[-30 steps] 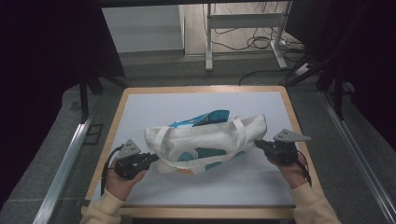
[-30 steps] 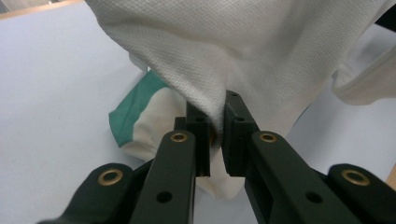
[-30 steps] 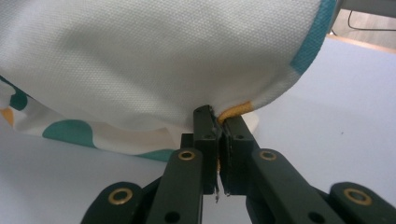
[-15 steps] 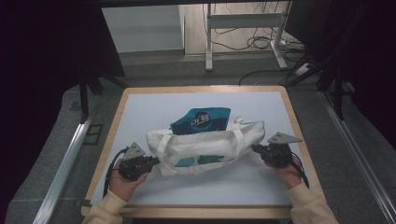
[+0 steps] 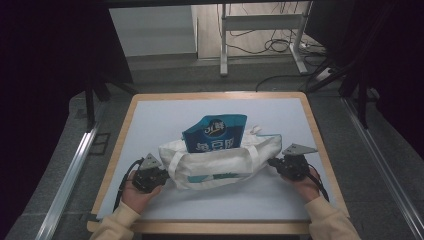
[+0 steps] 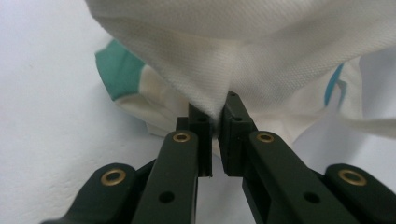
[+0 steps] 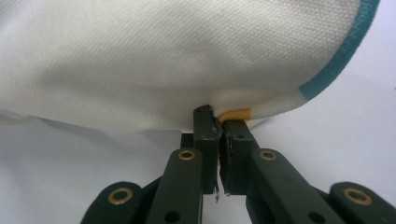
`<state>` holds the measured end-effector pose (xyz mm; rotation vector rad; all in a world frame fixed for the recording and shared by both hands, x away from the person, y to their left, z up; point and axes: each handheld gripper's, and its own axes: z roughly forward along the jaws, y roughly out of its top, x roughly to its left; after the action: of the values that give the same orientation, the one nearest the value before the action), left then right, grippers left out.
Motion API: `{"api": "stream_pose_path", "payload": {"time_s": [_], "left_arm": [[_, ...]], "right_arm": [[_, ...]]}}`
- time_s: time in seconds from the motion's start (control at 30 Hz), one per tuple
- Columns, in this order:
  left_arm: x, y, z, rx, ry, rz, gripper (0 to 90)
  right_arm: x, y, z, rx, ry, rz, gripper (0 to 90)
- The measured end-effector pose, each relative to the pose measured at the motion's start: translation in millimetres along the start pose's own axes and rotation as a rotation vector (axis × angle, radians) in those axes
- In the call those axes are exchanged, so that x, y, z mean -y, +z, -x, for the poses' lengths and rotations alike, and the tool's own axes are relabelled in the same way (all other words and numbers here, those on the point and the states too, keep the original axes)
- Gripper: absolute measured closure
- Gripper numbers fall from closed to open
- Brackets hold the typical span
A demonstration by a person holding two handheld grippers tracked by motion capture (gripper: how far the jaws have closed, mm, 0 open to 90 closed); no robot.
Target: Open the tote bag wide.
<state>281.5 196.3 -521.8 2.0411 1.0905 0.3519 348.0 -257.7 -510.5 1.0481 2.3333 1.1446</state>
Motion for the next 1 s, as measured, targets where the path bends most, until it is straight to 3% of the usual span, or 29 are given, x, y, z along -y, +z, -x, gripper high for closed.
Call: {"api": "stream_pose_path", "payload": {"time_s": [0.37,0.43,0.47,0.5,0.53,0.6,0.63,0.7,0.73,0.77,0.83,0.9,1.0], "left_arm": [[1.7,3.3,-1.9,0.006,-0.014,-0.010,81.8],[2.7,-5.7,-2.1,0.013,-0.029,0.015,75.5],[2.7,-5.7,-2.1,0.013,-0.029,0.015,70.4],[3.0,-11.6,-1.8,0.010,-0.034,0.037,70.4],[3.1,-21.0,-1.7,0.006,-0.046,0.076,59.6],[2.5,-26.8,-1.7,0.005,-0.052,0.096,53.8],[1.3,-38.0,-0.3,0.005,-0.059,0.134,51.3],[0.4,-45.6,1.0,0.006,-0.063,0.157,50.4],[-1.6,-56.1,2.6,0.011,-0.067,0.193,50.4],[-1.6,-56.1,2.6,0.011,-0.067,0.193,50.8],[-7.3,-71.3,4.5,0.006,-0.063,0.244,55.6],[-13.9,-80.3,5.5,-0.003,-0.053,0.273,66.5],[-28.6,-91.1,5.5,-0.009,-0.034,0.301,81.6]], "right_arm": [[3.0,2.1,0.1,-0.002,0.005,-0.009,84.3],[3.0,-2.0,0.9,0.022,0.003,-0.008,70.6],[3.0,-2.0,0.9,0.022,0.003,-0.008,70.6],[3.3,-4.6,1.9,0.029,0.000,0.001,64.2],[3.7,-12.1,4.9,0.026,0.029,0.034,52.7],[3.5,-16.4,6.0,0.035,0.037,0.051,48.7],[2.0,-26.7,7.1,0.050,0.053,0.086,43.1],[0.1,-36.2,7.5,0.055,0.069,0.117,40.3],[-0.8,-39.8,7.7,0.056,0.072,0.128,40.1],[-0.8,-39.8,7.7,0.056,0.072,0.128,40.1],[-7.0,-54.2,8.5,0.058,0.079,0.177,43.7],[-14.3,-63.9,8.7,0.064,0.078,0.216,52.8],[-30.0,-75.9,7.7,0.067,0.059,0.260,73.2]]}}
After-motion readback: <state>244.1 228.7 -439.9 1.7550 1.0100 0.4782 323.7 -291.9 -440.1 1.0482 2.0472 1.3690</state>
